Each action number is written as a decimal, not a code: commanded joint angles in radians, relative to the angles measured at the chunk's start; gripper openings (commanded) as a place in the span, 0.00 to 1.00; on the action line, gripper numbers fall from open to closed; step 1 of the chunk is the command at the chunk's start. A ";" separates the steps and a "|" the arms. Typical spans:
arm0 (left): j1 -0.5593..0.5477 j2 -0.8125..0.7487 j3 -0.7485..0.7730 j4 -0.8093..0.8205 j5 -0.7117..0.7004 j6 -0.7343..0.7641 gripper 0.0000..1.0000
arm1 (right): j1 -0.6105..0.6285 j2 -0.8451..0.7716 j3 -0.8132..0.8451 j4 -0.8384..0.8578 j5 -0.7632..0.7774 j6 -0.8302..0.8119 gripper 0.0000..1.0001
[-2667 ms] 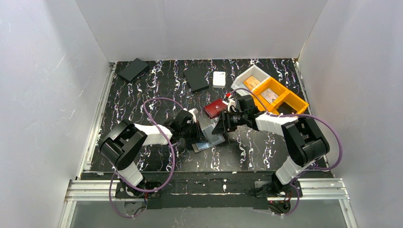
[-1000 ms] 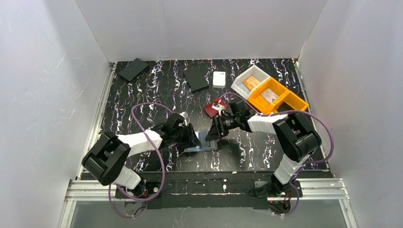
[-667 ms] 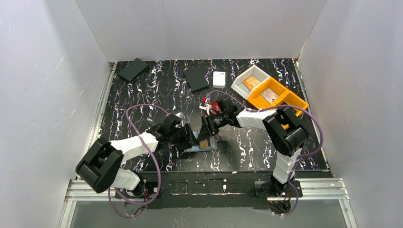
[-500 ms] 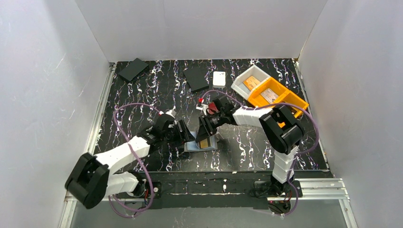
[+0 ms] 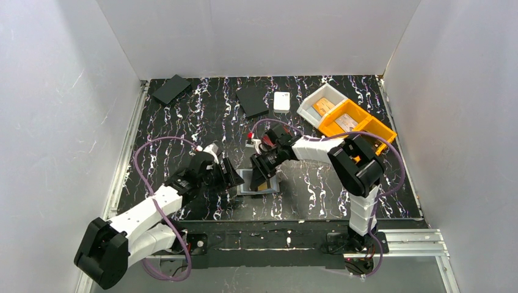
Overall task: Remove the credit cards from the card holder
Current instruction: Remove the credit card from the card holder.
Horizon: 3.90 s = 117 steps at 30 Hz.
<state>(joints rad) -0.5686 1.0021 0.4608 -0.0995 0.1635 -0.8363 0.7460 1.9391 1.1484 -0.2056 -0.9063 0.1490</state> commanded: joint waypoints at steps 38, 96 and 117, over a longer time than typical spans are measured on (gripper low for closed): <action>0.045 0.387 0.065 0.153 0.105 0.155 0.32 | -0.069 -0.036 -0.078 -0.011 0.220 -0.057 0.44; 0.091 0.268 -0.014 0.308 0.264 0.018 0.33 | -0.091 -0.054 -0.095 0.012 0.177 -0.045 0.45; 0.091 0.301 0.000 0.284 0.252 0.038 0.37 | -0.091 -0.039 -0.091 0.011 0.166 -0.041 0.45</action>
<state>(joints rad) -0.4843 1.3041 0.4335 0.2057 0.4086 -0.8183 0.6674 1.8740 1.0706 -0.1768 -0.7940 0.1272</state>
